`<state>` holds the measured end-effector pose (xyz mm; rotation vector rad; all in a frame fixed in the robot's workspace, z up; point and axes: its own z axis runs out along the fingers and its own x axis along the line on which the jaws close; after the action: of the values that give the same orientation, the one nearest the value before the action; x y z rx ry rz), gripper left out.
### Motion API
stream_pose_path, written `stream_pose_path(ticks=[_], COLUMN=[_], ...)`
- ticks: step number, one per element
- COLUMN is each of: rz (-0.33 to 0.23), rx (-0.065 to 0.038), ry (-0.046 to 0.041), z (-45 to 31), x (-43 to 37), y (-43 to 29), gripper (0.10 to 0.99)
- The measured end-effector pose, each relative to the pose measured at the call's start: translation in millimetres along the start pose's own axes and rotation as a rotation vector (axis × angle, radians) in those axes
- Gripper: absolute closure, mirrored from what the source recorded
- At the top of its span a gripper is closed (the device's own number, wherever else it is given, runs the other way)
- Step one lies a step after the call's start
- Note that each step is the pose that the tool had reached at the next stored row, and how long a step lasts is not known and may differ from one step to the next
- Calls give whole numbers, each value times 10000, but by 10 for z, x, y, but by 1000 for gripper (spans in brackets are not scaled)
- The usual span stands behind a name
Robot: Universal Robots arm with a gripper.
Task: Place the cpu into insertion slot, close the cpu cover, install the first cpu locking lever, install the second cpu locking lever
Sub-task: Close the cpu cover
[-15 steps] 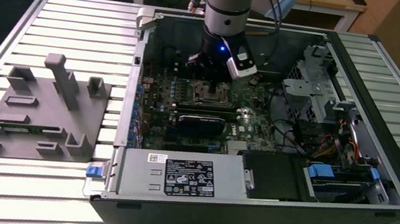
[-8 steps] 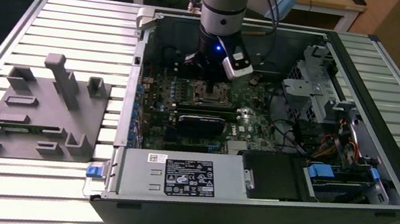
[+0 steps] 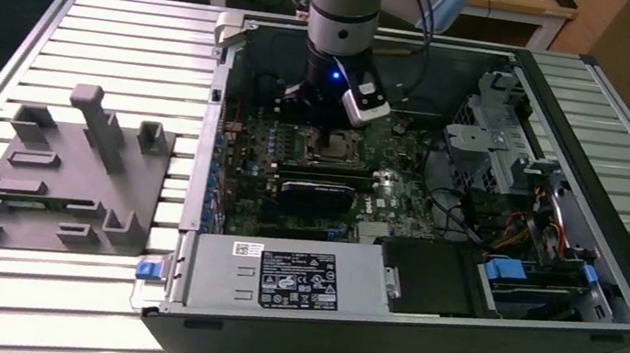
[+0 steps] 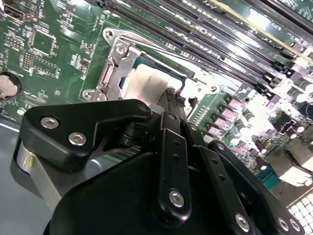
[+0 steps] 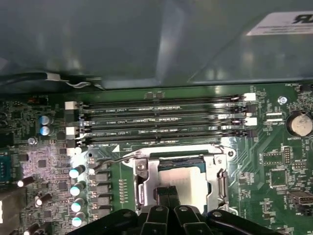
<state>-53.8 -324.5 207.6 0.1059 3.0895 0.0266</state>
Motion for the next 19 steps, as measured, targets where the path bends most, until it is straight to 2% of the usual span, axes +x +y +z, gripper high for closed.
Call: stream_pose_path(ticks=[8,19], rz=[-1,-11], rx=[-8,-9], ry=[-75,-76], z=[12,50], x=[136,167], y=[-17,-23], gripper=[980,980])
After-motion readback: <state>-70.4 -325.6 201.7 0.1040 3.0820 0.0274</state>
